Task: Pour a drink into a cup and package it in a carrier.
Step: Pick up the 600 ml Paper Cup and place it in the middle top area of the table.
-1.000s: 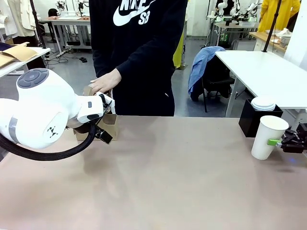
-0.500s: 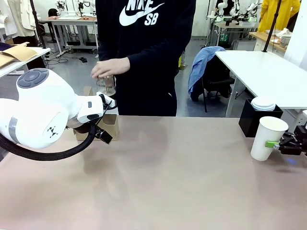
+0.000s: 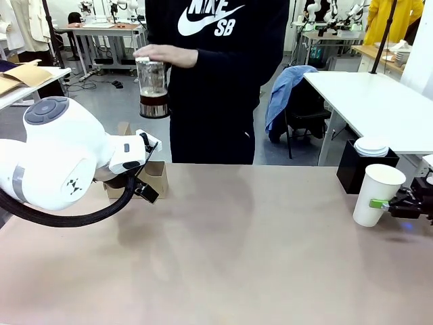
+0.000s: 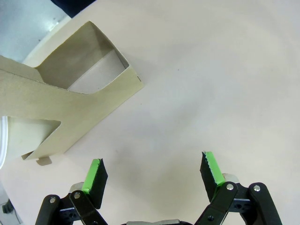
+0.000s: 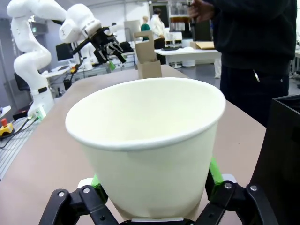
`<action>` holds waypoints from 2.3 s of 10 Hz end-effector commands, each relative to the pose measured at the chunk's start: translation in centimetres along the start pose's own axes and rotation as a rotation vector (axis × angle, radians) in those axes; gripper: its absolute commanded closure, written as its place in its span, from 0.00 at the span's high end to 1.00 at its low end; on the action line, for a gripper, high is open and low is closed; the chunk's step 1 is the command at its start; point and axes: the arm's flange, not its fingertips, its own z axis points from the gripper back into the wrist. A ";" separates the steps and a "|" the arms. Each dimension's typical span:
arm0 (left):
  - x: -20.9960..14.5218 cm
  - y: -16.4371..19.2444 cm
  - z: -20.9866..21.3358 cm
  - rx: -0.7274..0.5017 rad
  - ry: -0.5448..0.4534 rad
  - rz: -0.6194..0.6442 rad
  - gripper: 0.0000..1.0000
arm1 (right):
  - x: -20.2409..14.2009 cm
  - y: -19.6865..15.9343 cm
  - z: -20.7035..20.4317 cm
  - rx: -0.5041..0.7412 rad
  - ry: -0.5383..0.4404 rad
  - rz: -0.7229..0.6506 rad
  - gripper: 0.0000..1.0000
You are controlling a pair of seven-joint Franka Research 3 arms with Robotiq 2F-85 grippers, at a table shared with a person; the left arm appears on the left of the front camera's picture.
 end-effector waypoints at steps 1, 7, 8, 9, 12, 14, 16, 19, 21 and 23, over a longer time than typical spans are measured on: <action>0.0 0.0 0.0 -0.001 0.000 0.001 1.00 | 0.1 -0.7 -0.8 -0.016 -0.009 -0.031 0.77; 0.0 0.0 0.0 -0.001 0.000 0.001 1.00 | 1.7 1.3 -0.4 -0.093 -0.001 -0.029 0.77; 0.0 0.0 0.0 -0.001 0.000 0.001 1.00 | 3.5 2.6 -1.0 -0.155 0.004 -0.039 0.77; 0.0 0.0 0.0 -0.001 0.000 0.001 1.00 | 5.3 3.9 -2.0 -0.218 0.019 -0.034 0.77; 0.0 0.0 0.0 -0.001 0.000 0.001 1.00 | 10.6 7.4 -6.9 -0.309 0.004 -0.031 0.77; 0.0 0.0 0.0 -0.001 0.000 0.001 1.00 | 12.0 7.4 -13.2 -0.422 -0.067 -0.027 0.77; 0.0 0.0 0.0 -0.001 0.000 0.001 1.00 | 11.3 6.4 -19.8 -0.370 -0.077 0.001 0.77; 0.0 0.0 0.0 -0.001 0.000 0.001 1.00 | 8.8 4.7 -28.3 -0.347 -0.086 0.057 0.77; 0.0 0.0 0.0 -0.001 0.000 0.001 1.00 | 7.3 2.7 -30.8 -0.338 -0.078 0.094 0.77; 0.0 0.0 0.0 -0.001 0.000 0.001 1.00 | 6.9 1.6 -31.4 -0.307 -0.074 0.071 0.77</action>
